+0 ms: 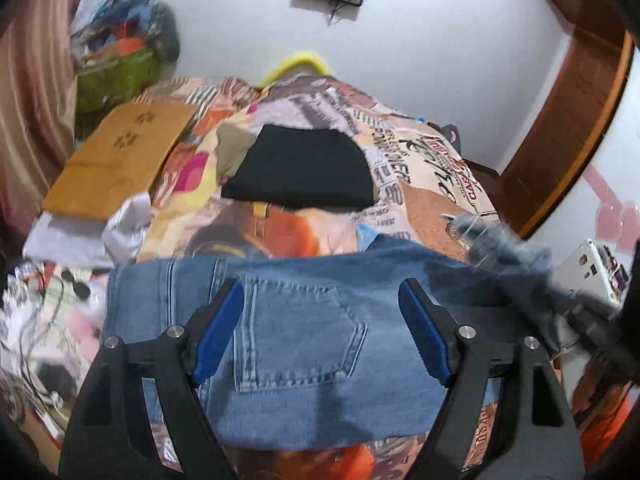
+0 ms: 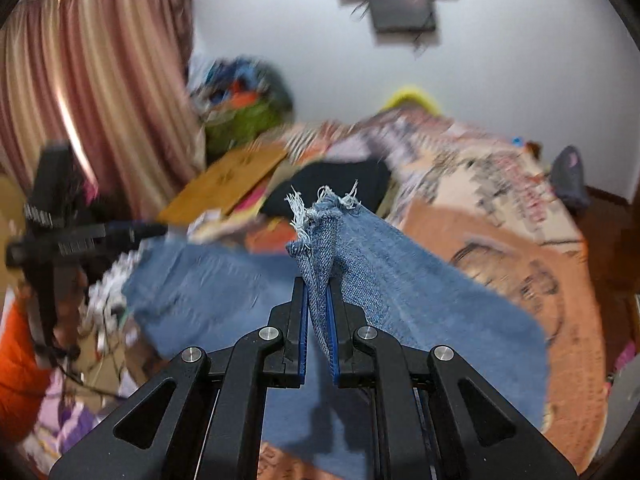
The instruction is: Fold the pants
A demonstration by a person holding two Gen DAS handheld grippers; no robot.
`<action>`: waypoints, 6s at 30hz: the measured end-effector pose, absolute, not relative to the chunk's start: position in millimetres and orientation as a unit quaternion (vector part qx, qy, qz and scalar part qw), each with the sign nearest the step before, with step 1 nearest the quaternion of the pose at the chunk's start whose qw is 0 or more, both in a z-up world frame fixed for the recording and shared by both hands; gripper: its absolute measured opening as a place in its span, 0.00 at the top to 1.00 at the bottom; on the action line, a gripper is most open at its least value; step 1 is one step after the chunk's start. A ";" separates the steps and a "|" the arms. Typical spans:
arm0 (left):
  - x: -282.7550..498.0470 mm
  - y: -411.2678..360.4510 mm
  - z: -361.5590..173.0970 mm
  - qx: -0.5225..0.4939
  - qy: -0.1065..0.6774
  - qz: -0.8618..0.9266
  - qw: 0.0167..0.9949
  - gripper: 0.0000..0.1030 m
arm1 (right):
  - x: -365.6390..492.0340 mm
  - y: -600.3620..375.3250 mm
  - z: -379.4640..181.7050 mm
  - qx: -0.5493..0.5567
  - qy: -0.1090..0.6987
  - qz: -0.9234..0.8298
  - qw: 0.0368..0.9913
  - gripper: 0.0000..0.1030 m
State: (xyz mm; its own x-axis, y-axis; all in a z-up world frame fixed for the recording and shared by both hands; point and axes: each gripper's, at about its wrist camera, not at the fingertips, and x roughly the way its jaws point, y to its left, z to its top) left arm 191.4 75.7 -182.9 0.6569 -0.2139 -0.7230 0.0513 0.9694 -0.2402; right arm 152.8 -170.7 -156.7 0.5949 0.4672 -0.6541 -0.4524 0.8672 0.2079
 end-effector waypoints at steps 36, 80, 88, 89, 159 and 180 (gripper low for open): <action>215.2 -67.9 -274.5 0.028 0.533 -0.192 0.824 0.08 | 123.1 -297.0 -220.8 0.015 0.466 0.141 0.874 0.53; 52.3 235.1 -210.6 -0.093 0.452 0.109 0.880 0.06 | 145.6 -196.6 -162.9 -0.009 0.361 0.200 0.911 0.50; 97.5 169.5 -302.5 -0.176 0.511 0.010 0.841 0.06 | 140.2 -217.8 -160.3 -0.012 0.367 0.161 0.916 0.50; 105.0 162.5 -311.5 -0.180 0.517 0.004 0.837 0.06 | 139.9 -220.3 -159.9 -0.012 0.367 0.157 0.917 0.50; 221.9 158.1 -318.3 -0.320 0.486 0.021 0.813 0.51 | 154.5 -218.4 -216.6 -0.006 0.419 0.162 0.893 0.44; 199.8 68.1 -172.4 -0.094 0.375 0.032 0.922 0.79 | 147.9 -237.0 -211.9 0.040 0.404 0.190 0.894 0.44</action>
